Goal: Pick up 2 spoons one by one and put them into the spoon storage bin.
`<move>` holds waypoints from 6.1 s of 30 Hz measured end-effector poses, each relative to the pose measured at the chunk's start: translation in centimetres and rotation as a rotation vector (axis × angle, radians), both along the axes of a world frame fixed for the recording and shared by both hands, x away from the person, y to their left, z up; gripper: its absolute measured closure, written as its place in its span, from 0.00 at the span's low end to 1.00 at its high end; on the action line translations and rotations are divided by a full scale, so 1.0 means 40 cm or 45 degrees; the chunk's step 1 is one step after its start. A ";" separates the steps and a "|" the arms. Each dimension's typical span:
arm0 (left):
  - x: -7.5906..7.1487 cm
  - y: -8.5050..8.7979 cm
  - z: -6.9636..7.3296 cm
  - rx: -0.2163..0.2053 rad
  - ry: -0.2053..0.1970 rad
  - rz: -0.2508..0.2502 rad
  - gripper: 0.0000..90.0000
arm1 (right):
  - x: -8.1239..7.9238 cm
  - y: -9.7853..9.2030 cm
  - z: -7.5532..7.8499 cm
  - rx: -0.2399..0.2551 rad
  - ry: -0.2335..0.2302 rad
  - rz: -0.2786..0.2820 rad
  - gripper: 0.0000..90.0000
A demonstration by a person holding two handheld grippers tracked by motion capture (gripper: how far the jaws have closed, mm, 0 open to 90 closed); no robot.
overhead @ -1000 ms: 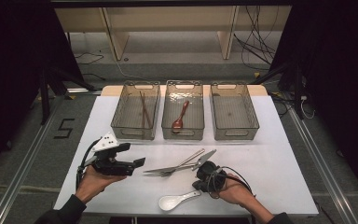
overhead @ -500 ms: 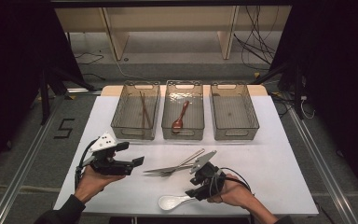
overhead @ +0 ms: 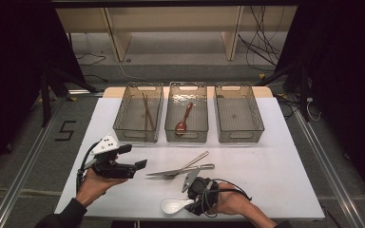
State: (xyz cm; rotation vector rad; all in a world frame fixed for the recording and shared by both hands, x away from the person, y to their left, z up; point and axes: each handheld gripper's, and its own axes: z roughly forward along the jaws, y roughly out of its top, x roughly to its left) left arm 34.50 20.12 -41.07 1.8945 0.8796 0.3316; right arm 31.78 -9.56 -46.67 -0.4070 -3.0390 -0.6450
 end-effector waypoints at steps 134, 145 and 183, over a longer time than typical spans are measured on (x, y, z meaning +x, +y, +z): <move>0.007 0.027 -0.001 -0.068 -0.084 0.075 0.17 | 0.322 -0.071 0.184 0.392 -0.147 -0.491 0.44; 0.007 0.031 0.000 -0.062 -0.086 0.070 0.17 | 0.263 -0.069 0.133 0.307 -0.102 -0.396 0.41; 0.015 0.020 0.002 -0.070 -0.085 0.073 0.17 | 0.236 -0.033 0.068 0.099 -0.071 -0.229 0.34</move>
